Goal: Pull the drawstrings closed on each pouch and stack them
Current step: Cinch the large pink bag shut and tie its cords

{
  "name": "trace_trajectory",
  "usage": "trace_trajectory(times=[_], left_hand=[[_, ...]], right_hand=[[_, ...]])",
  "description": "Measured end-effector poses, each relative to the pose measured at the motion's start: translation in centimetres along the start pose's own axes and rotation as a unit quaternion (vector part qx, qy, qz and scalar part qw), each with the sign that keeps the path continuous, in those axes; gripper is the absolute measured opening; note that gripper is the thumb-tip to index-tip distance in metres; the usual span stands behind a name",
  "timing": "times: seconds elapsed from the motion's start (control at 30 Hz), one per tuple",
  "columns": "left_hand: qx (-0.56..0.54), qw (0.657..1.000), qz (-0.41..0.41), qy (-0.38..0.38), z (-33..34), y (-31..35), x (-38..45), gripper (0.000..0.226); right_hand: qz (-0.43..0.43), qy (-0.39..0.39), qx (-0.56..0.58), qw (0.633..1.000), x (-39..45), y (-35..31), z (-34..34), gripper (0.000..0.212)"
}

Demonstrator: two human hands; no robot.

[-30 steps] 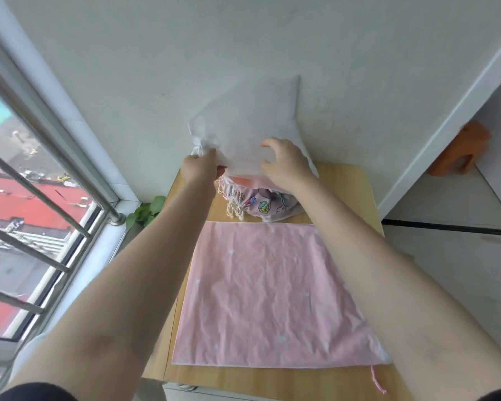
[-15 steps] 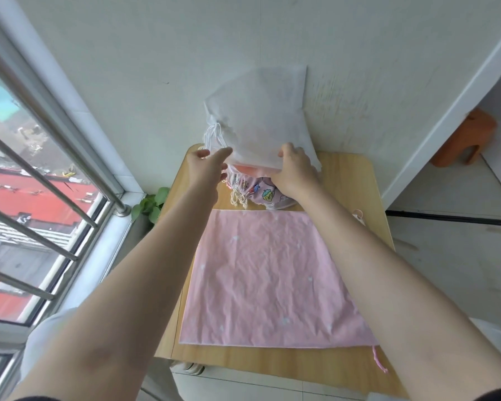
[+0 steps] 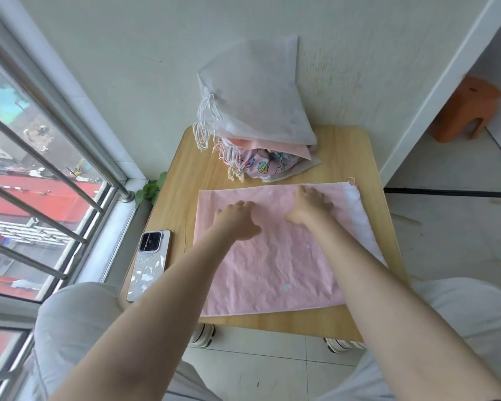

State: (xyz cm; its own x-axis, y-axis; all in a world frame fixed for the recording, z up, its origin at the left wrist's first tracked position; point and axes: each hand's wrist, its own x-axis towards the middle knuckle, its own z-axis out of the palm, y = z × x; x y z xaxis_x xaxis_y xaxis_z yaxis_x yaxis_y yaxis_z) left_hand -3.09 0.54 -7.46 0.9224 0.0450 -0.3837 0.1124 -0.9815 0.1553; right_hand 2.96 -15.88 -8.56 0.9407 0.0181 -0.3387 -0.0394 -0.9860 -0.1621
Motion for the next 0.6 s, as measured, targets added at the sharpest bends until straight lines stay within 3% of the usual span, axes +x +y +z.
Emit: trace_trajectory(times=[0.13,0.23,0.33,0.4,0.43,0.5,0.6], left_hand=[[0.044,0.998,-0.029,0.036,-0.9,0.5,-1.3,0.049],[0.023,0.995,-0.028,0.091,-0.6,0.4,-1.7,0.039],[-0.031,0.997,0.026,0.068,0.9,0.3,-1.7,0.061],[-0.029,0.998,0.041,0.036,1.7,0.1,-2.0,0.069],[-0.019,0.998,0.036,0.040,2.0,-0.1,-2.2,0.067],[-0.001,0.998,0.029,0.061,2.4,-0.6,-2.5,0.064],[0.008,0.997,0.021,0.068,3.0,-0.8,-2.8,0.064]], right_hand=[[-0.032,-0.017,-0.019,0.999,-1.0,-0.4,0.2,0.089],[-0.113,-0.020,-0.022,0.993,-2.1,-0.7,1.1,0.095],[-0.219,-0.023,0.021,0.975,-3.4,-1.5,2.4,0.099],[-0.244,-0.053,0.115,0.961,-3.9,-1.8,2.4,0.088],[-0.242,-0.046,0.170,0.954,-4.0,-1.8,2.1,0.076],[-0.204,0.043,0.209,0.955,-3.8,-1.3,1.3,0.056],[-0.073,0.143,0.136,0.978,-3.3,0.1,0.4,0.041]])
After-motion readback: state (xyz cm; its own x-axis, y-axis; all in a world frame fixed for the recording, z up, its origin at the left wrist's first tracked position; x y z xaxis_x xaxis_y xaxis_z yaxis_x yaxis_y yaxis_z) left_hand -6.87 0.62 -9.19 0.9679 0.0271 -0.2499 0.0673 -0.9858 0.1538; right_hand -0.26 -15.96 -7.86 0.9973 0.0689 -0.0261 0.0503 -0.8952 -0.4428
